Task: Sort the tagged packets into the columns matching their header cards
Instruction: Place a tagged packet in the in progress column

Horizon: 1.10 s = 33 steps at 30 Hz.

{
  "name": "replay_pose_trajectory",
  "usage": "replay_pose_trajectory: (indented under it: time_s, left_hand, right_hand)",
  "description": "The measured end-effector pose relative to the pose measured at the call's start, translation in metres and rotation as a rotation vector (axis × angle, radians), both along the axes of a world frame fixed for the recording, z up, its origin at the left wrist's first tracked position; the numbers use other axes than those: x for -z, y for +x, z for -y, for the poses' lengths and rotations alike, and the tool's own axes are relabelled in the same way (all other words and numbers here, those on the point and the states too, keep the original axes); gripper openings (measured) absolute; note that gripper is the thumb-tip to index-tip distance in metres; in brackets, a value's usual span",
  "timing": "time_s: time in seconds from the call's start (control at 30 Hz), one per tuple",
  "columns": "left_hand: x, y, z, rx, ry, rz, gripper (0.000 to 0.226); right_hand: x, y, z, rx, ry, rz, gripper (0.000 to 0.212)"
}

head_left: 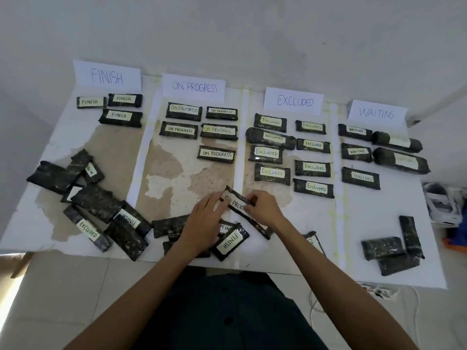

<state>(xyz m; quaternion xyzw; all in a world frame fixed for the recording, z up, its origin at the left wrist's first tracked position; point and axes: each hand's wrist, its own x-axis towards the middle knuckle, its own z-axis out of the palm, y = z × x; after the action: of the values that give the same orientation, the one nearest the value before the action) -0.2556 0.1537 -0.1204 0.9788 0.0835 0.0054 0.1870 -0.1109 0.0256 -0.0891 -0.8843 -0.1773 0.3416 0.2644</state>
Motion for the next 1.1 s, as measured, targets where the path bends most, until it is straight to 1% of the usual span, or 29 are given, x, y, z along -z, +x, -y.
replay_pose_trajectory:
  time_s: [0.1, 0.2, 0.3, 0.4, 0.53, 0.6, 0.7, 0.73, 0.87, 1.0, 1.1]
  left_hand:
    - [-0.008, 0.015, -0.016, 0.059, 0.132, 0.066, 0.077]
    - [-0.012, 0.026, -0.041, 0.08, 0.222, 0.104, 0.067]
    - [-0.017, 0.032, -0.075, 0.082, 0.258, 0.145, 0.055]
    - [-0.021, 0.033, -0.11, 0.101, 0.207, 0.11, 0.046]
    - [-0.014, 0.036, -0.152, 0.105, 0.077, -0.065, 0.035]
    - [-0.008, 0.039, -0.169, 0.104, 0.039, -0.131, 0.039]
    - [-0.001, 0.042, -0.187, 0.159, -0.037, -0.187, 0.059]
    - [0.001, 0.043, -0.191, 0.168, -0.064, -0.188, 0.063]
    - [0.004, 0.05, -0.202, 0.176, -0.098, -0.16, 0.063]
    - [0.014, 0.063, -0.217, 0.157, -0.02, -0.139, 0.059]
    - [0.021, 0.077, -0.231, 0.096, 0.037, -0.136, 0.058]
  right_hand:
    - [-0.014, 0.005, -0.021, -0.014, 0.113, -0.093, 0.015]
    - [-0.025, 0.006, -0.047, -0.027, 0.191, -0.18, 0.021]
    - [-0.026, 0.005, -0.074, -0.027, 0.248, -0.209, 0.026]
    - [-0.022, 0.004, -0.1, 0.003, 0.259, -0.232, 0.03]
    - [-0.009, 0.002, -0.127, 0.106, 0.275, -0.276, 0.031]
    - [-0.001, 0.0, -0.138, 0.158, 0.272, -0.265, 0.028]
    - [0.009, -0.002, -0.154, 0.264, 0.295, -0.251, 0.023]
    - [0.009, -0.002, -0.159, 0.292, 0.306, -0.258, 0.024]
    - [0.012, 0.001, -0.177, 0.351, 0.335, -0.287, 0.024]
    - [0.022, 0.007, -0.18, 0.358, 0.306, -0.255, 0.022]
    - [0.027, 0.01, -0.172, 0.33, 0.254, -0.203, 0.016]
